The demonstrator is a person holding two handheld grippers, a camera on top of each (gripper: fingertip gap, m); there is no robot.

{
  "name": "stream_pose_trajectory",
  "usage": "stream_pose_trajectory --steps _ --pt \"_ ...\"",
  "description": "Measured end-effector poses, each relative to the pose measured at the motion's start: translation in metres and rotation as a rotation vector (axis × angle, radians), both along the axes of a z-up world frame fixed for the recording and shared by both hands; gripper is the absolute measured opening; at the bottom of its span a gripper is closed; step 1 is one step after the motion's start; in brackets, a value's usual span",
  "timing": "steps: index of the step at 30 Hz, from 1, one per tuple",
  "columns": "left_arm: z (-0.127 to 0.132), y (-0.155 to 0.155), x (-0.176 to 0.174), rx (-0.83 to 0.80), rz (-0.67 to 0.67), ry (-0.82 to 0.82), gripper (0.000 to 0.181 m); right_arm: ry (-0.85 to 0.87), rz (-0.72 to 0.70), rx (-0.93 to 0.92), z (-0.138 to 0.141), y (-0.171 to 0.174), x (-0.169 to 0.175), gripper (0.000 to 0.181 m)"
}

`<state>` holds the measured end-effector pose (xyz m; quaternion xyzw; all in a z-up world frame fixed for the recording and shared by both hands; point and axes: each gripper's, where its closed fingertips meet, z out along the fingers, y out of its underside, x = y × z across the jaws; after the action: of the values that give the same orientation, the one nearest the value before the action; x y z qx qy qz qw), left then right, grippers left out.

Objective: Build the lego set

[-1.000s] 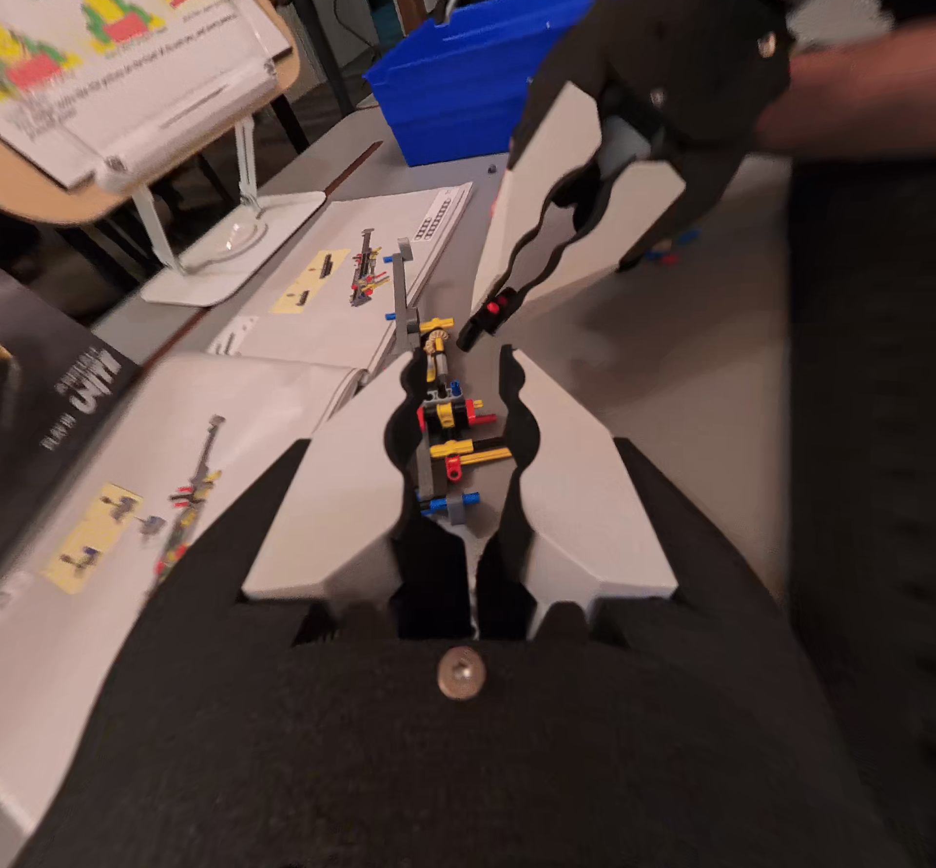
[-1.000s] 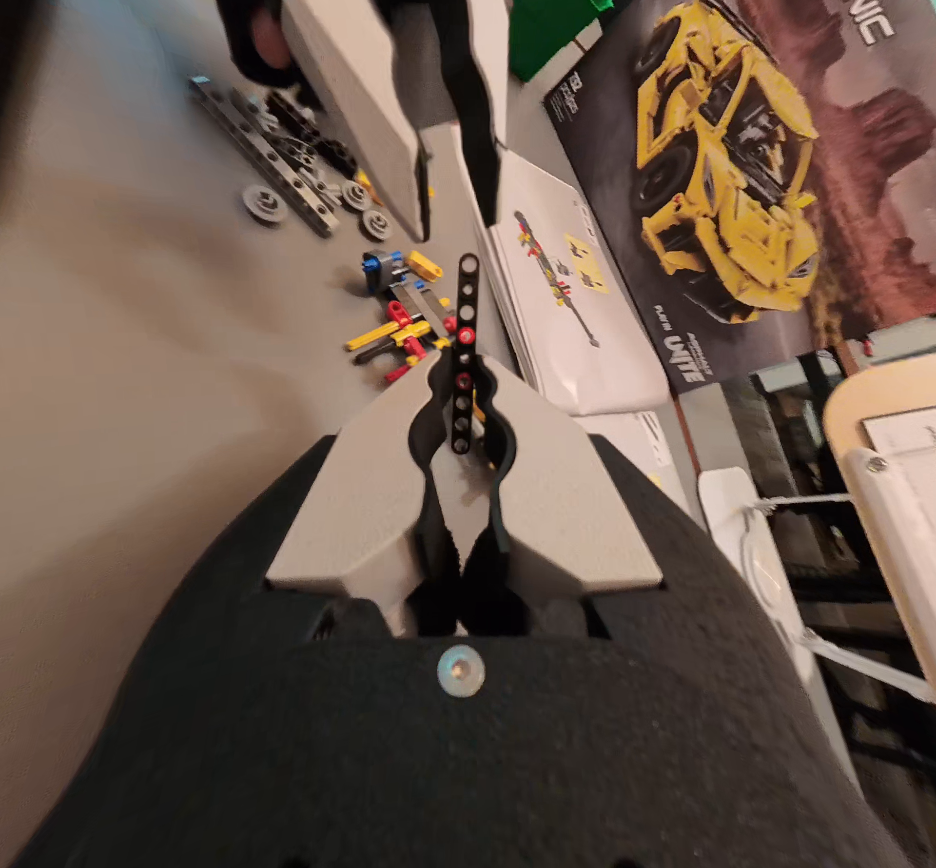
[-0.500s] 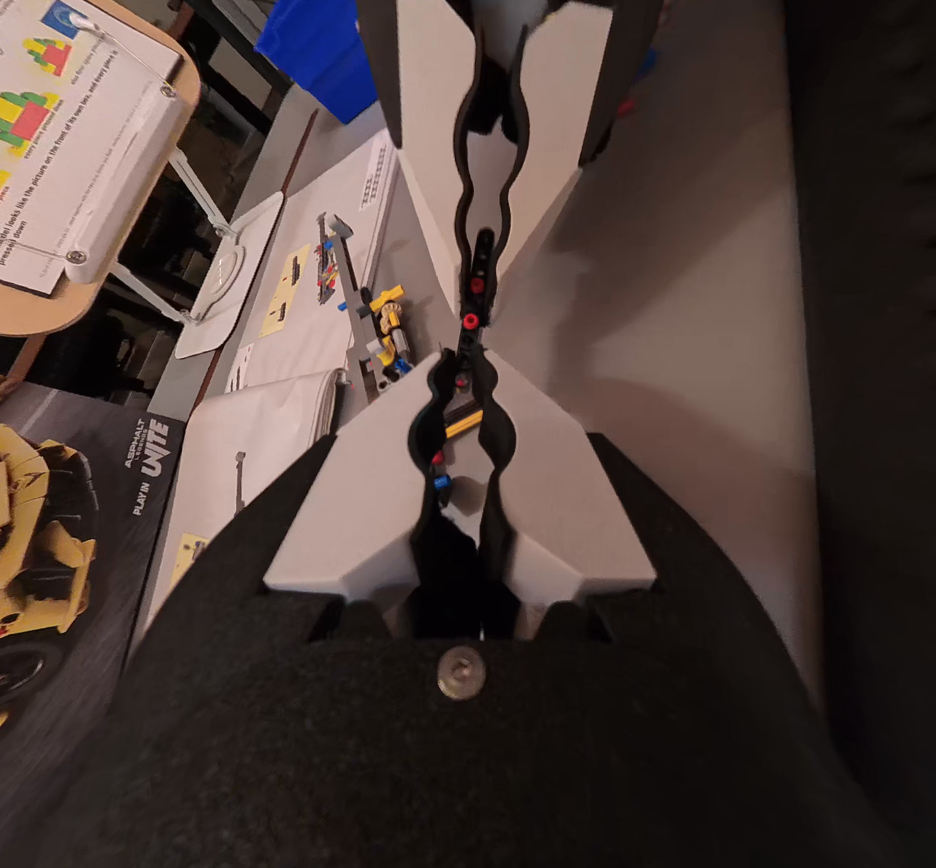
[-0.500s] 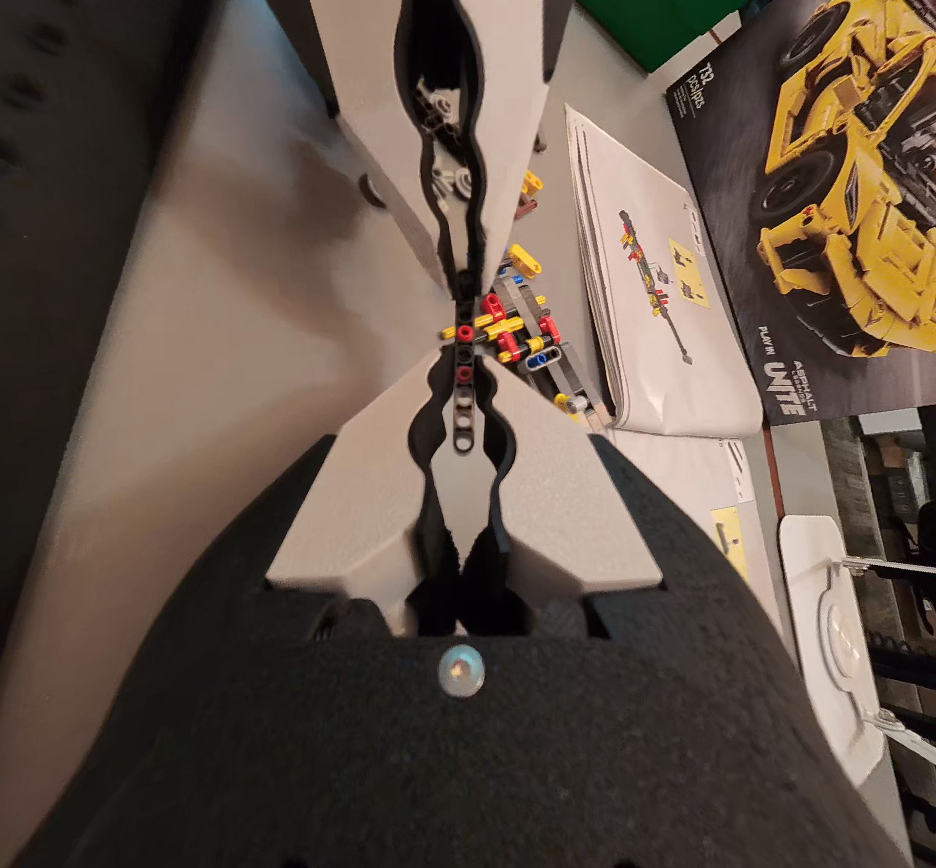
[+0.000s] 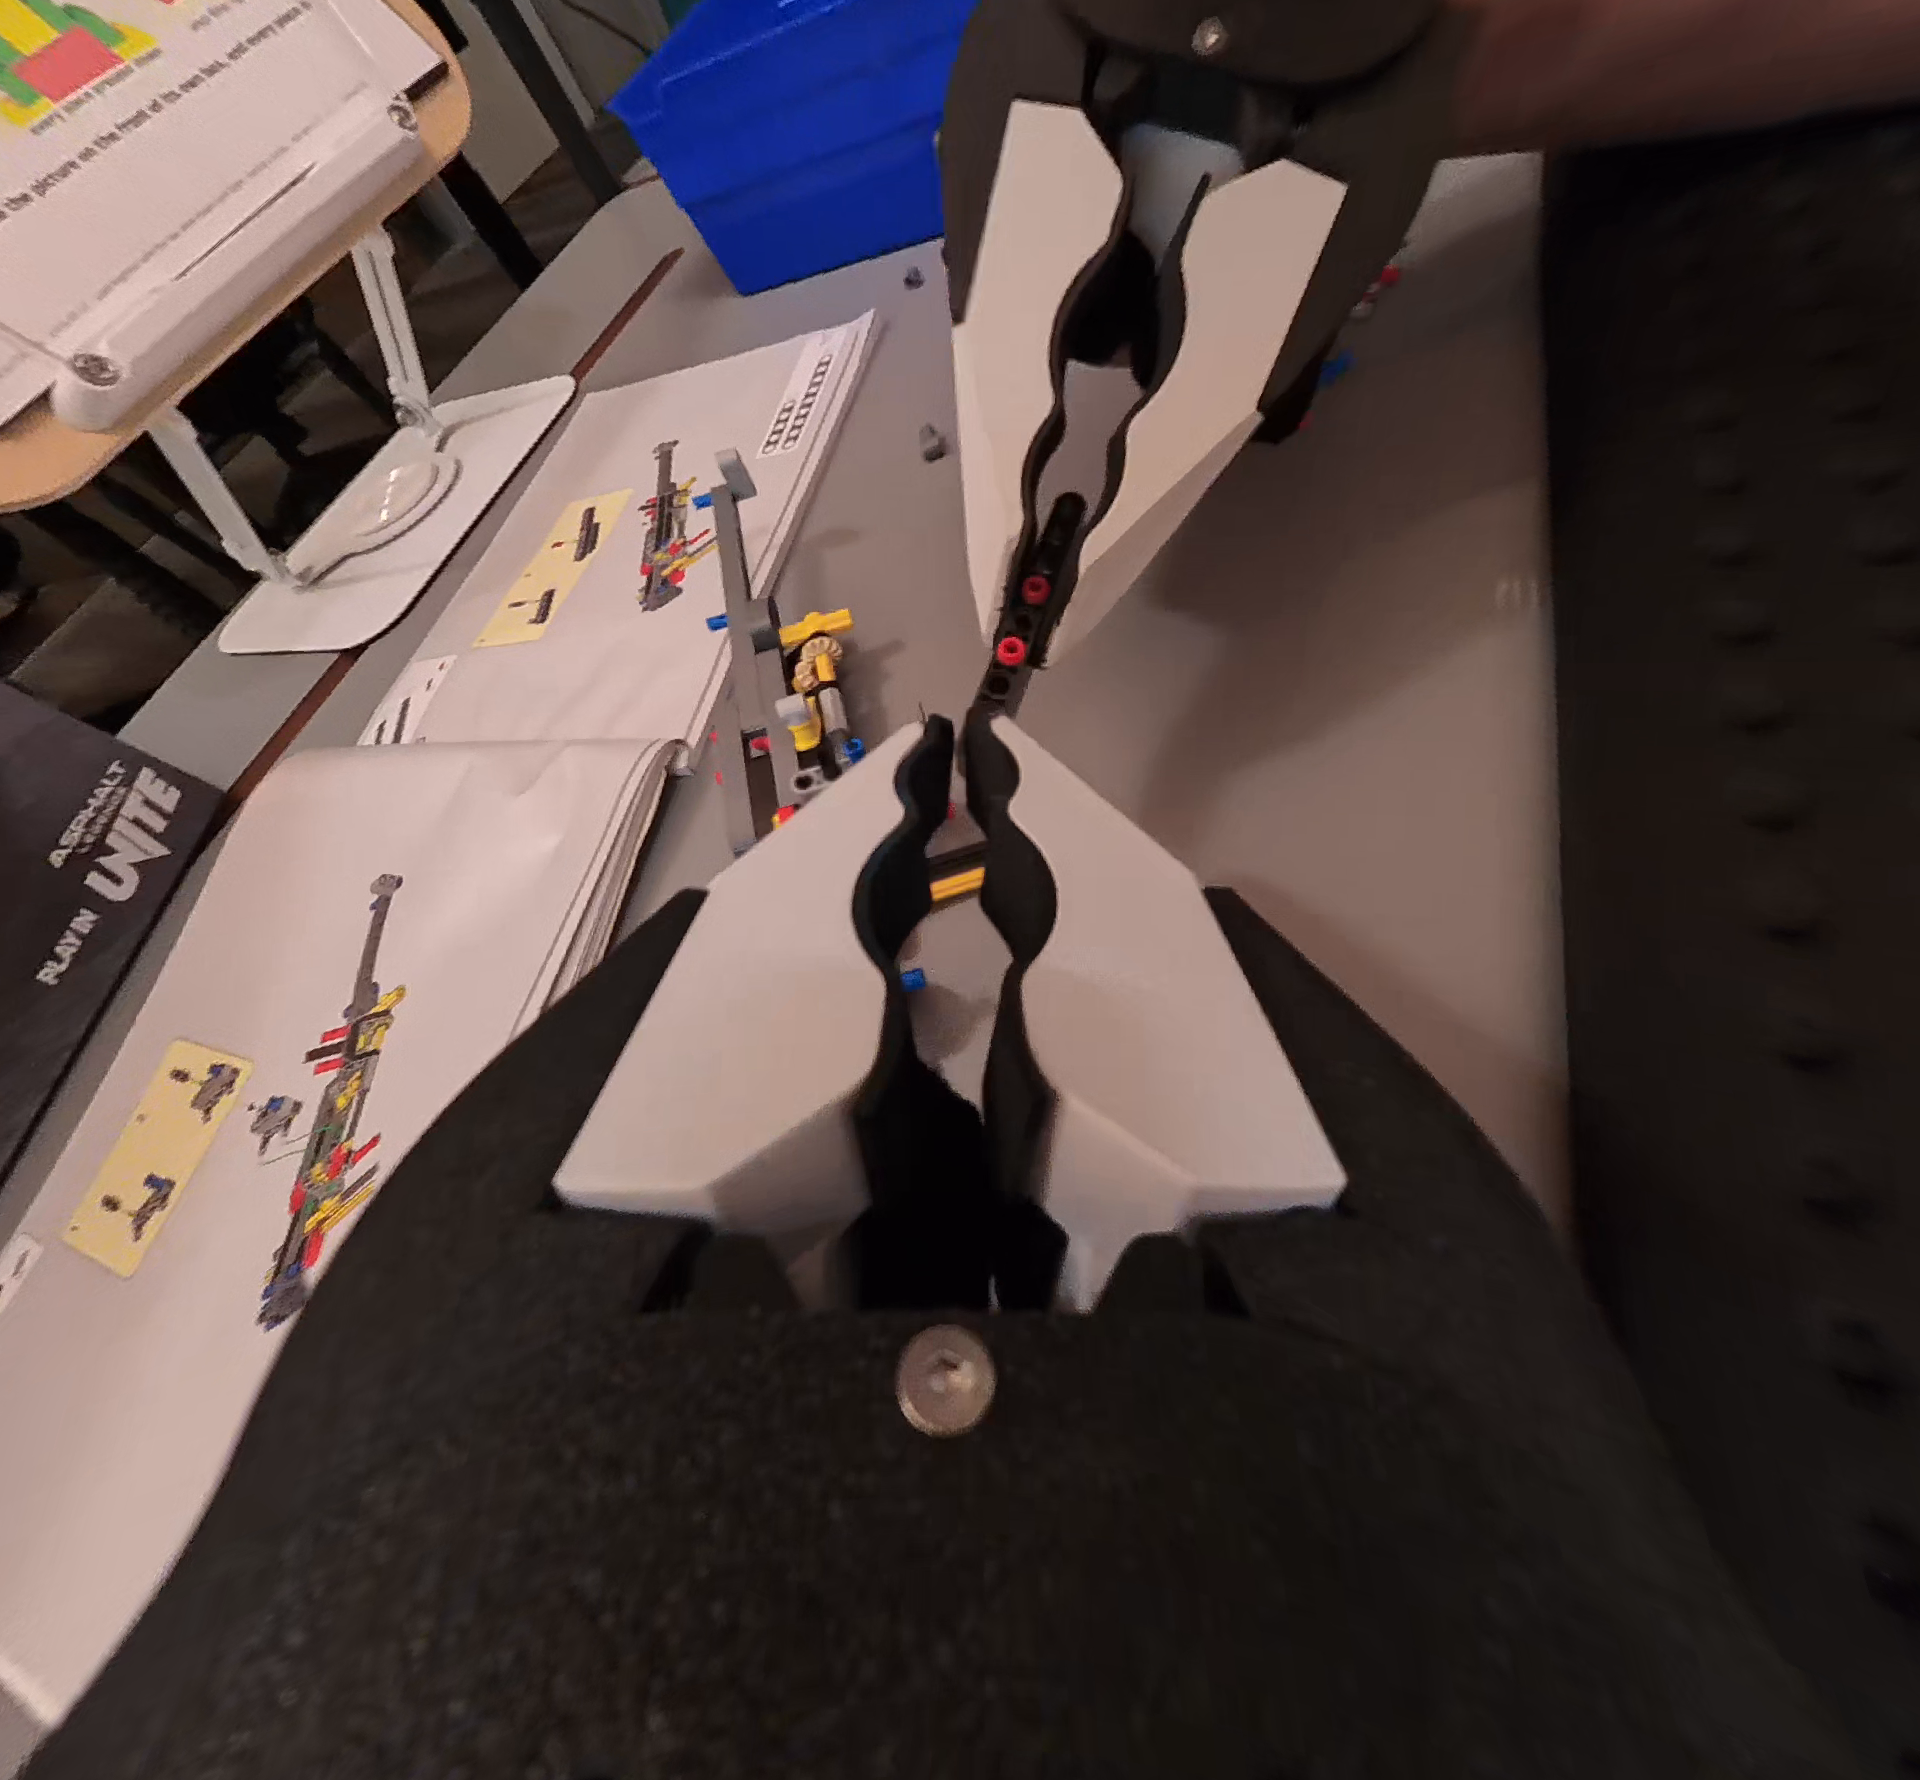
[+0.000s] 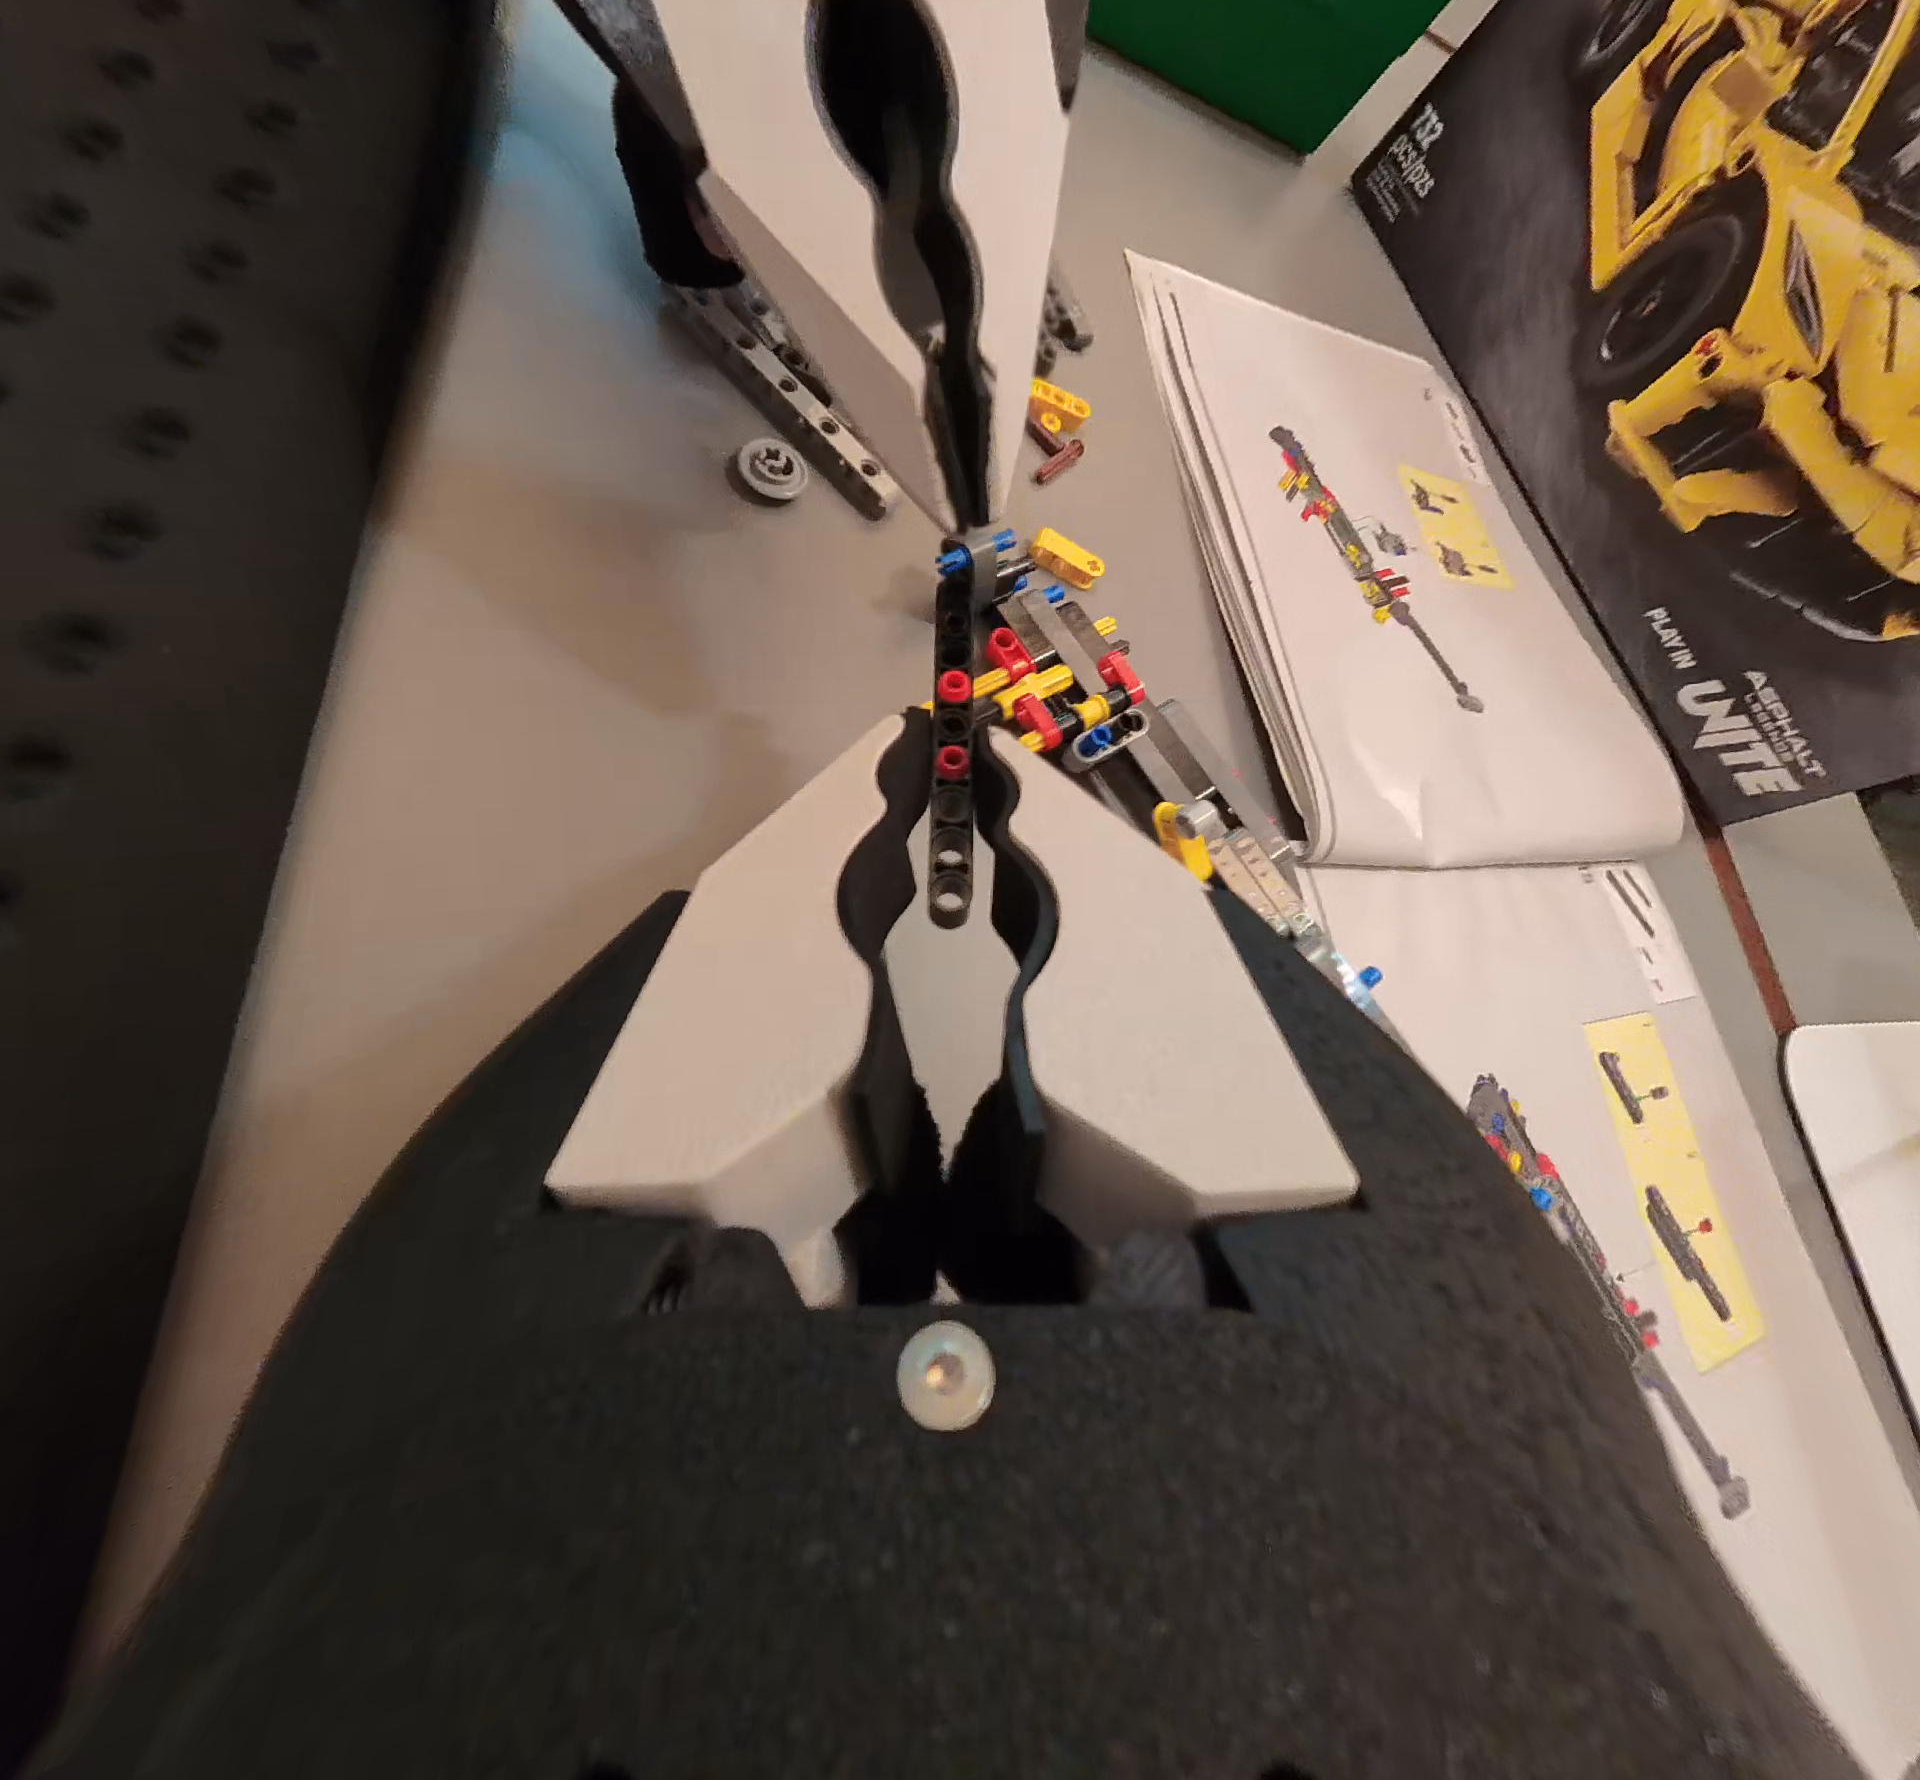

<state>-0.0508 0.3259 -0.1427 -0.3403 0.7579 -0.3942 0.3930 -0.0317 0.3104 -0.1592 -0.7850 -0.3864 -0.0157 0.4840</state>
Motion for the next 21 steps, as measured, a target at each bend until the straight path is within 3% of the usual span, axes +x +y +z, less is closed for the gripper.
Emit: stream_pose_trajectory --steps 5,11,21 --pt "-0.01 -0.011 -0.004 0.003 -0.05 0.047 0.019 0.005 0.072 0.029 0.005 -0.006 -0.01 0.007" --pt "-0.011 -0.02 -0.008 0.014 -0.109 0.053 0.008 -0.045 0.114 0.062 0.005 -0.007 -0.021 0.007" --pt "-0.018 -0.019 -0.008 0.054 -0.107 0.08 0.007 -0.033 0.099 0.041 -0.001 -0.006 -0.02 0.007"
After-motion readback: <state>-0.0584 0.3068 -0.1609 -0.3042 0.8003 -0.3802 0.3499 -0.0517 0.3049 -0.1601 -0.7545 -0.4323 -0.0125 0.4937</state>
